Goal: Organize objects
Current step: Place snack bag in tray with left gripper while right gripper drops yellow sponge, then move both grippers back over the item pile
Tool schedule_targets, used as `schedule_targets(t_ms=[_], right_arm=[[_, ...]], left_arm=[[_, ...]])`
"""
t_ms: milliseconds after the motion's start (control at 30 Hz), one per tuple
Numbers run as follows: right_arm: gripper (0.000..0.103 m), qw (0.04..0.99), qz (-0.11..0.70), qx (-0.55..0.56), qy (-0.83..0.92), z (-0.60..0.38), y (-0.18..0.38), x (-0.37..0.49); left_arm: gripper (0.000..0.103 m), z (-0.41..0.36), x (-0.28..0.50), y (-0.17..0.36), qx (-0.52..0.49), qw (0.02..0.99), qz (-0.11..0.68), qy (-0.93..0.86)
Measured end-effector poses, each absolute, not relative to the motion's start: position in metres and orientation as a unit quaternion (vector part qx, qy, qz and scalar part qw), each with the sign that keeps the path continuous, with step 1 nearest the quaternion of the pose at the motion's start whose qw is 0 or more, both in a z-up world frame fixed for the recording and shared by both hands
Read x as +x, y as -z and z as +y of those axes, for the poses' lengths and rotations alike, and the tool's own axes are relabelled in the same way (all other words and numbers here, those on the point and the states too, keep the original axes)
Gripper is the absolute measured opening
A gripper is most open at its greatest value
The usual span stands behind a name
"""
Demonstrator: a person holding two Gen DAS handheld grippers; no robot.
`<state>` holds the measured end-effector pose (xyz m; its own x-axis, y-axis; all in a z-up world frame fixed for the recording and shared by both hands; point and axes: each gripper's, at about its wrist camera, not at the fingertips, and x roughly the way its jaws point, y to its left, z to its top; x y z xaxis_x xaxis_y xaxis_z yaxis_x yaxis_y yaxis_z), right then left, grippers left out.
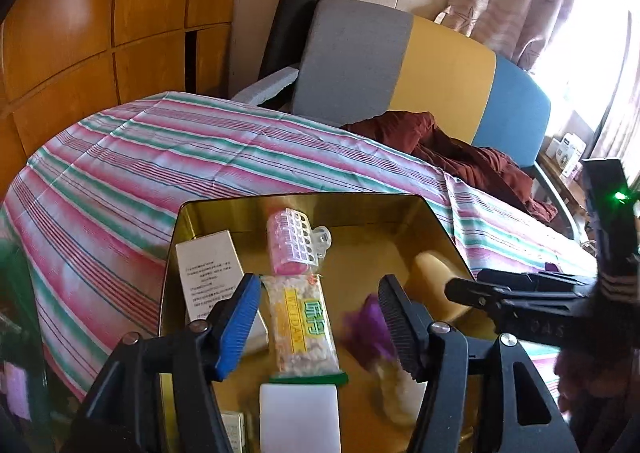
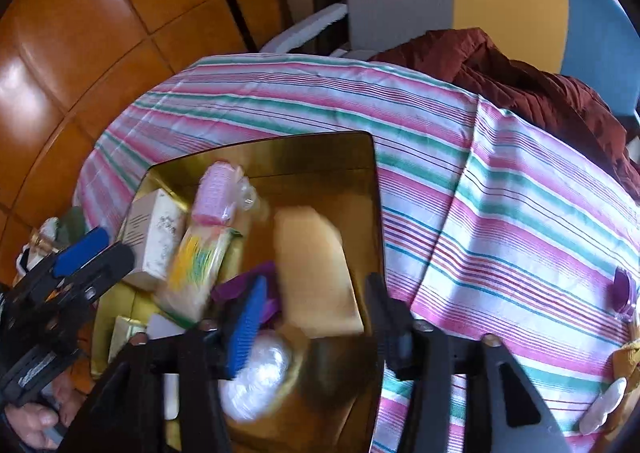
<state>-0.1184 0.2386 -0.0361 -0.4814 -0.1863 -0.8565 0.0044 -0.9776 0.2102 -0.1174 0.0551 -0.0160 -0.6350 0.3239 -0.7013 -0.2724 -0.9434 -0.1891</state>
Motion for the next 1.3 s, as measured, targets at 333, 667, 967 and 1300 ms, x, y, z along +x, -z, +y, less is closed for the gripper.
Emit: schedule_targets(t_ms=[333, 667, 967, 1300], right_arm=[[0.070, 0.046, -0.094, 0.500, 0.860, 0.243, 0.034, -0.092], [0.084, 0.042, -0.065, 0.466, 0.881, 0.231, 0.017, -0.061], [0.084, 0.021, -0.058, 0.440, 0.896, 0.234, 0.009, -0.039], [0.084, -0.011, -0.075, 0.429, 0.900, 0.261, 0.004, -0.019]], left_arm=[[0.063, 0.044, -0.082, 0.024, -0.404, 0.156, -0.028, -0.901], [0.066, 0.038, -0.062, 0.015, -0.394, 0.140, -0.023, -0.908], [0.067, 0.045, -0.048, 0.006, -0.379, 0.140, -0.004, -0.915], [0.067, 0.062, -0.038, -0.001, -0.371, 0.159, 0.014, -0.915]])
